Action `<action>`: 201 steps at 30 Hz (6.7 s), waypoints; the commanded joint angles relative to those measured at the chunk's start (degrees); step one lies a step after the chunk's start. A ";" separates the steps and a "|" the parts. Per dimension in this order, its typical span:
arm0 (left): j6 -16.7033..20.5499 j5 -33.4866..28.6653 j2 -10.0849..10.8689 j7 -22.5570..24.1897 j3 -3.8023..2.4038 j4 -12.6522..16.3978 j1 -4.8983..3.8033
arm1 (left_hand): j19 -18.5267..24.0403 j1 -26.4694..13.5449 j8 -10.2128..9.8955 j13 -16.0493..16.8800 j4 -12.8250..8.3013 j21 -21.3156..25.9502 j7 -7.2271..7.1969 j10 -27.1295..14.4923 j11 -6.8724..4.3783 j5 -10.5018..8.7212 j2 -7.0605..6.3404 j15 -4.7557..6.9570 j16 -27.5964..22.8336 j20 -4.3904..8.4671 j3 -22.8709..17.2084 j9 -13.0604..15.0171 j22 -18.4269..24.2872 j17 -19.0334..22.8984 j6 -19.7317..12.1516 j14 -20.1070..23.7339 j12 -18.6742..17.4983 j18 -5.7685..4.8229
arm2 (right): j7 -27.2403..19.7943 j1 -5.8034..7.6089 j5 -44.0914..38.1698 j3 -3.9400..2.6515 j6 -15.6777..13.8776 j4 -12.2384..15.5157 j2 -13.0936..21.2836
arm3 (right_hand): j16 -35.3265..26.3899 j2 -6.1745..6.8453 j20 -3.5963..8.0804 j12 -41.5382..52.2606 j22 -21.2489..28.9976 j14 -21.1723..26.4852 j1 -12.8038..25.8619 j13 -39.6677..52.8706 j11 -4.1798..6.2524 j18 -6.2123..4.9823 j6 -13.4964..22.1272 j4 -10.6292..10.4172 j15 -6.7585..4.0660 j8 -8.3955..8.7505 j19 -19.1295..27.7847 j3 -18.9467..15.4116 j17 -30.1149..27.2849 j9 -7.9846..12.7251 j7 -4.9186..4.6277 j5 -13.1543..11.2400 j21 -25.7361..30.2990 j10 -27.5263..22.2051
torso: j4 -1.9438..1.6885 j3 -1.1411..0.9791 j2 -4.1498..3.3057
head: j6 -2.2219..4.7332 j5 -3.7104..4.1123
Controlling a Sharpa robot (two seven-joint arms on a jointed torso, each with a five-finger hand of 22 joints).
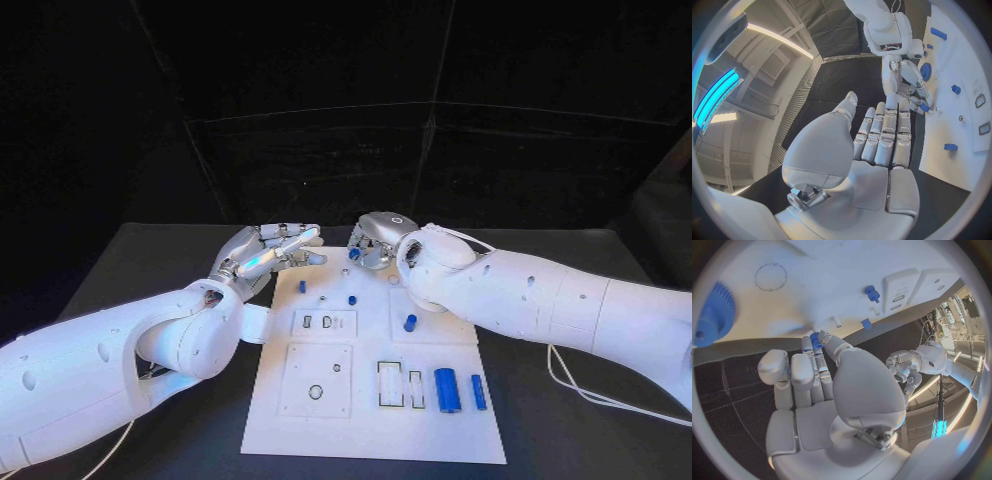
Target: Assemble the parts on the task board
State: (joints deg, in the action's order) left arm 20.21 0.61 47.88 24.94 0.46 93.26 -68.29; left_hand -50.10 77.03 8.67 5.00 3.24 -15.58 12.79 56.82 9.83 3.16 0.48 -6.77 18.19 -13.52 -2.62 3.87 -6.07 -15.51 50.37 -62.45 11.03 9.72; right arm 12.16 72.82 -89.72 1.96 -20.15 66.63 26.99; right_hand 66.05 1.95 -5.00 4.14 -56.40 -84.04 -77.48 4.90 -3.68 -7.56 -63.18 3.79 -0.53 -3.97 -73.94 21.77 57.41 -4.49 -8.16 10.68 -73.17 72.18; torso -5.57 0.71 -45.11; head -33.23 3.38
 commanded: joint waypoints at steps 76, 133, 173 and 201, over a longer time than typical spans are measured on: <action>-1.74 -0.69 -0.88 -0.31 0.72 -2.42 -0.58 | -0.86 0.94 -0.75 -0.26 -1.31 0.72 0.48 0.15 0.08 -0.12 1.79 -0.04 -0.30 -0.05 0.17 -0.10 0.41 -0.69 0.32 0.34 -0.81 0.87 | 1.39 0.83 11.99 -2.62 10.61 8.09 15.53 | 17.39 2.69 -0.84 63.19 -13.82 -3.75 -6.13 59.61 -0.32 3.42 16.05 -18.13 0.14 -5.41 -5.04 -25.50 21.22 0.32 -0.91 3.10 -8.69 2.51 | 2.39 -0.98 0.54 | 0.56 1.17; -1.82 -0.69 -0.92 -0.23 0.81 -2.99 -0.53 | -1.02 1.33 -0.95 -0.33 -1.73 0.82 0.46 -0.02 0.11 -0.12 2.05 -0.04 -0.31 -0.04 0.09 -0.13 0.50 -0.87 0.15 0.34 -1.04 0.86 | 1.14 0.68 7.03 -2.55 13.98 6.30 13.09 | 17.85 -3.20 -0.66 65.44 -15.72 -3.72 -11.18 62.92 -0.12 3.75 11.54 -13.01 -0.05 -6.42 -5.80 -19.45 21.76 0.60 -0.88 -3.16 -9.74 3.30 | 2.40 -1.05 0.54 | -1.38 0.79; -1.88 -1.19 0.69 -0.06 0.80 -3.02 -0.57 | -1.07 1.40 -1.01 -0.35 -1.86 0.88 0.42 -0.05 0.10 -0.12 2.13 -0.04 -0.32 -0.03 0.09 -0.13 0.54 -0.94 0.10 0.36 -1.11 0.85 | 6.41 -0.50 -5.30 -2.19 0.93 13.75 6.33 | 18.62 1.88 -0.20 67.59 -19.93 -3.99 -3.79 66.01 0.51 4.62 7.35 -12.13 -0.54 -4.12 -8.50 -7.24 22.86 0.68 -0.18 1.71 -11.57 5.83 | 2.24 -0.91 0.55 | -1.30 -0.87; -1.77 -1.21 0.27 -0.27 0.80 -3.31 -0.58 | -1.09 1.43 -1.02 -0.35 -1.96 0.93 0.37 0.03 0.06 -0.13 2.19 -0.04 -0.35 -0.03 0.10 -0.12 0.59 -0.99 0.13 0.40 -1.11 0.85 | 5.87 -2.47 -7.87 -2.07 6.18 7.14 -0.88 | 18.69 2.62 -0.23 67.05 -20.02 -3.99 -3.27 65.68 0.41 4.65 7.50 -11.62 -0.47 -3.45 -8.57 -6.16 22.98 0.71 -0.31 -0.17 -11.57 5.57 | 2.41 -1.10 0.51 | -2.10 -2.35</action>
State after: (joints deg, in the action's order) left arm 18.94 -0.50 48.23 24.27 1.30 89.93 -68.79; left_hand -50.89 78.32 8.00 4.73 1.66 -14.87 12.98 56.82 9.83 3.16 2.20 -6.77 18.19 -13.53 -2.47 3.83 -5.56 -16.44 50.57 -62.45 10.20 9.72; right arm 18.65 70.31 -96.89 -0.14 -15.96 73.83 26.21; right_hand 84.36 4.37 -5.22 71.37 -74.93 -83.83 -81.24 70.63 -3.08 -3.99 -55.03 -7.84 -0.73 -7.43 -82.13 15.41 74.94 -3.68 -8.58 10.83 -84.48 77.70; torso -3.10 -0.36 -44.61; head -35.27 1.09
